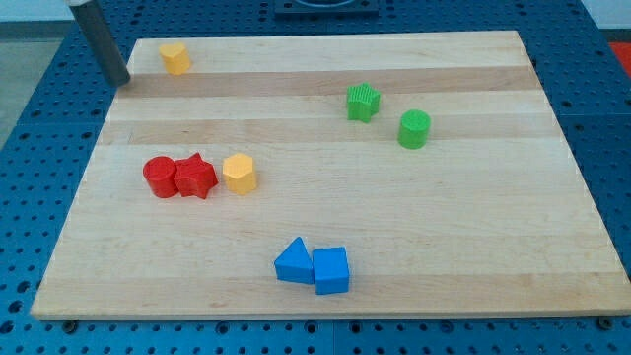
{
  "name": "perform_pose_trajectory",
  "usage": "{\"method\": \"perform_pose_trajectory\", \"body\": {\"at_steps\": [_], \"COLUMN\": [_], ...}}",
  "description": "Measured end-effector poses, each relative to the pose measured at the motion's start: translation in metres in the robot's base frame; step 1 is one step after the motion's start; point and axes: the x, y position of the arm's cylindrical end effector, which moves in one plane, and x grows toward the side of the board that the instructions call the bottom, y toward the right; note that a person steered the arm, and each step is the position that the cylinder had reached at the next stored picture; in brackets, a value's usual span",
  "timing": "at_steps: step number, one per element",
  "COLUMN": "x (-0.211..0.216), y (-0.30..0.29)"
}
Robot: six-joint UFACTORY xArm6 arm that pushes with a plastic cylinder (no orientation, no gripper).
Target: Move yellow heart above the red star
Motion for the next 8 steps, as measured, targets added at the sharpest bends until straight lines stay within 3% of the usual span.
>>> {"method": "perform_pose_trajectory", "body": {"at_steps": [1,4,8], "x": [-0.002,-0.078,-0.063], "y": [0.000,0.002,0.058]}}
